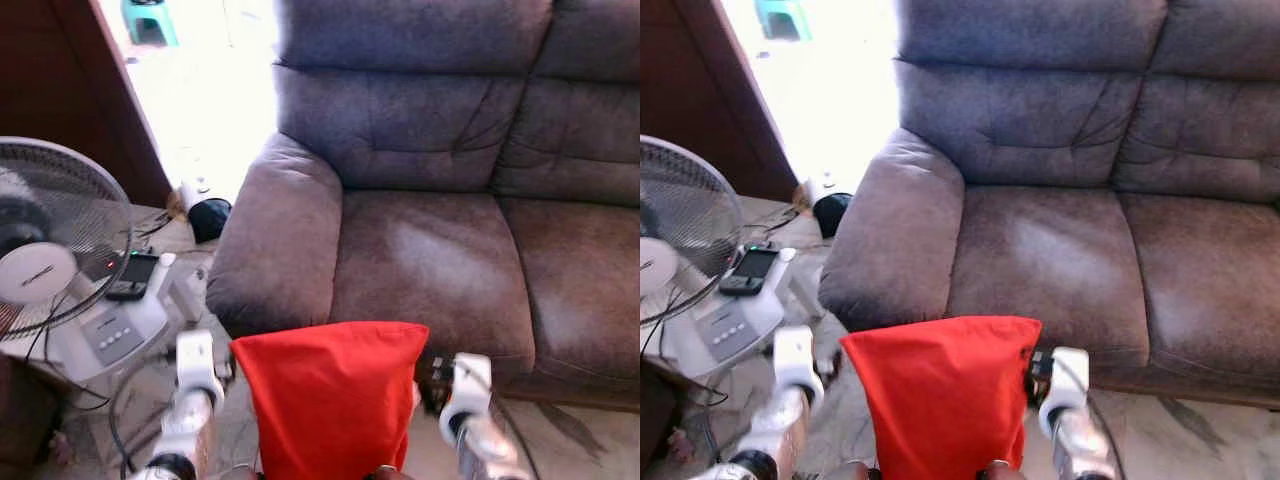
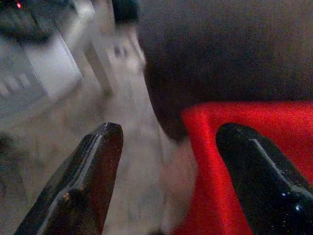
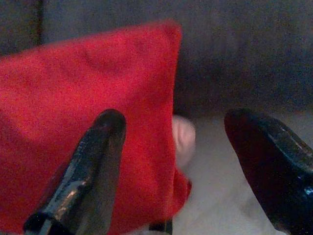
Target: Move the pillow to the sofa from floor
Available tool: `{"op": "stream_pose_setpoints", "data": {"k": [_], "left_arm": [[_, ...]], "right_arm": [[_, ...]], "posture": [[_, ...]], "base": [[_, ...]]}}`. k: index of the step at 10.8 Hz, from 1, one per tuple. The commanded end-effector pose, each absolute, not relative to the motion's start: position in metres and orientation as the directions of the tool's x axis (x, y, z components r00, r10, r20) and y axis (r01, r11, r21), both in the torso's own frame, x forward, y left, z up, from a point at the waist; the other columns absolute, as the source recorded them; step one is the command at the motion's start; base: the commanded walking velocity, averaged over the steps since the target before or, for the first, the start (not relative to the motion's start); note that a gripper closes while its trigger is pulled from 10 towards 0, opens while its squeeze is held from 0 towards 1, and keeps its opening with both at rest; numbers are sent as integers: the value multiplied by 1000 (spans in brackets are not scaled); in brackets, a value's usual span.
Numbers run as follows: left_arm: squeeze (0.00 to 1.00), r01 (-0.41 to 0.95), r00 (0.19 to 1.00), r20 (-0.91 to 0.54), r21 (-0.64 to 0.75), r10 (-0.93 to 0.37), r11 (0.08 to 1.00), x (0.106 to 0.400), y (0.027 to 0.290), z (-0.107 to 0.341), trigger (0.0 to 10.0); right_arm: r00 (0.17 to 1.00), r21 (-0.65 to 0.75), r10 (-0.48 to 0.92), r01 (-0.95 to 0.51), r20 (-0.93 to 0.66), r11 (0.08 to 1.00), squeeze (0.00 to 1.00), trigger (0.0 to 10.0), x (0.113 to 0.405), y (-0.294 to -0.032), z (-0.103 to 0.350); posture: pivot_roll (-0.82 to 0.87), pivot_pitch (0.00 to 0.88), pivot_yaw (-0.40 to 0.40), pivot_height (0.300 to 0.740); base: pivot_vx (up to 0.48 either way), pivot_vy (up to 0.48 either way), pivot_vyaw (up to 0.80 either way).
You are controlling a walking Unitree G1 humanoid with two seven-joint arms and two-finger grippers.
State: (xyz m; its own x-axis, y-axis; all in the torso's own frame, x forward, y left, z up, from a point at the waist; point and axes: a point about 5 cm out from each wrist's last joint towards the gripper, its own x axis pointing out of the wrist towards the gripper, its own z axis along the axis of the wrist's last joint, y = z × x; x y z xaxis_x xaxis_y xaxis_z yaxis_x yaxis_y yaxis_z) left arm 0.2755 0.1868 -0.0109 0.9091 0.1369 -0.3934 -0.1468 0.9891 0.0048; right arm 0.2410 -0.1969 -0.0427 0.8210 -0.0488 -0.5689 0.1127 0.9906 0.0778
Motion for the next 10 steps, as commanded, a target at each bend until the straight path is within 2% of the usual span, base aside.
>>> {"op": "stream_pose_setpoints", "data": {"k": [1, 3, 5, 8, 10], "left_arm": [[0, -164, 937, -310, 16, 160, 986, 286, 192, 4, 10000], [0, -107, 983, -147, 17, 109, 994, 300, 186, 29, 10000], [0, -67, 997, -28, 65, 69, 996, 305, 181, 46, 10000], [0, -56, 995, 92, 90, 48, 994, 298, 180, 61, 10000], [0, -3, 994, 109, 105, -9, 994, 293, 173, 63, 10000]], "right_arm": [[869, 71, -68, 118, -490, 990, 0, 10000, 256, -201, -28], [948, 70, -82, 108, -309, 992, 0, 10000, 281, -207, 3], [989, 37, -52, 58, -139, 998, 0, 10000, 292, -200, 27], [999, -2, -48, 48, 10, 999, 0, 10000, 285, -192, 46], [997, -19, -47, 49, 68, 999, 0, 10000, 282, -186, 60]], "posture": [[42, 114, -2, 687], [43, 128, -7, 687], [38, 135, -13, 687], [37, 144, -19, 687], [27, 140, -27, 687]], "base": [[0, 0, 0], [0, 0, 0], [0, 0, 0], [0, 0, 0], [0, 0, 0]]}}
